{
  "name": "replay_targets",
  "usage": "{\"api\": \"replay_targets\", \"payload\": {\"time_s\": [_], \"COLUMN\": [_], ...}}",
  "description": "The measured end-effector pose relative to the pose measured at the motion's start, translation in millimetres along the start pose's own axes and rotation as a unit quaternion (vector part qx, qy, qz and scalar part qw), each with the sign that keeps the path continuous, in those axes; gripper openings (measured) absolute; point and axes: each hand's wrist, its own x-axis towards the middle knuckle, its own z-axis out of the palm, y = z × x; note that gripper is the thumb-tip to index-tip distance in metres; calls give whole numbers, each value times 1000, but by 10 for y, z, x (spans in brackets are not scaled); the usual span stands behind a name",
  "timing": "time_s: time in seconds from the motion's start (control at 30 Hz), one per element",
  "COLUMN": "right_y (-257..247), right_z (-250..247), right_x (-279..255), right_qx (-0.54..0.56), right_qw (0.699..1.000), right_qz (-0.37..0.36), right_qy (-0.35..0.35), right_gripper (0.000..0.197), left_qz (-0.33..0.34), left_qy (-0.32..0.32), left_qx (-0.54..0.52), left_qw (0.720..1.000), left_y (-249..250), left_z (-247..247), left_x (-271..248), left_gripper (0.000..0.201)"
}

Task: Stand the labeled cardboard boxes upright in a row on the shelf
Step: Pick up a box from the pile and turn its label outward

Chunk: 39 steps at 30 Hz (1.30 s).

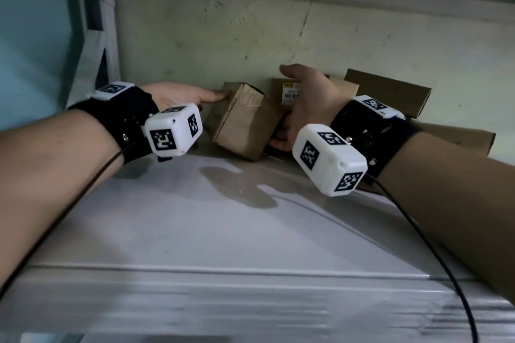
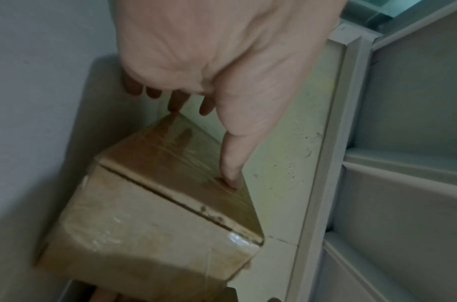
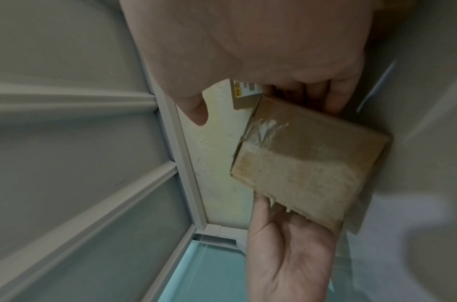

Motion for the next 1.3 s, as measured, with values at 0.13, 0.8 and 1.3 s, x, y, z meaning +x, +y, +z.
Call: {"api": "replay_targets", "payload": {"time_s": [0.13,0.8,1.3], "right_y": [-27,-78,-87], "right_z": [-42,14,-37], "right_x": [19,-9,17], "right_qx": [-19,82,64], "right_qw": [1000,997,995], "right_qz": [1,11,-66], "right_qy": [18,3,33], "right_gripper": [61,48,49], "left_qz": [-13,120,110], "left_qy": [8,36,-91], "left_qx": [14,-231,-277], "left_qw": [1000,965,950], "left_y": [143,313,270], "left_z": [230,351,359], "left_x": [-364,-638,-750], "left_gripper": [82,39,65]}}
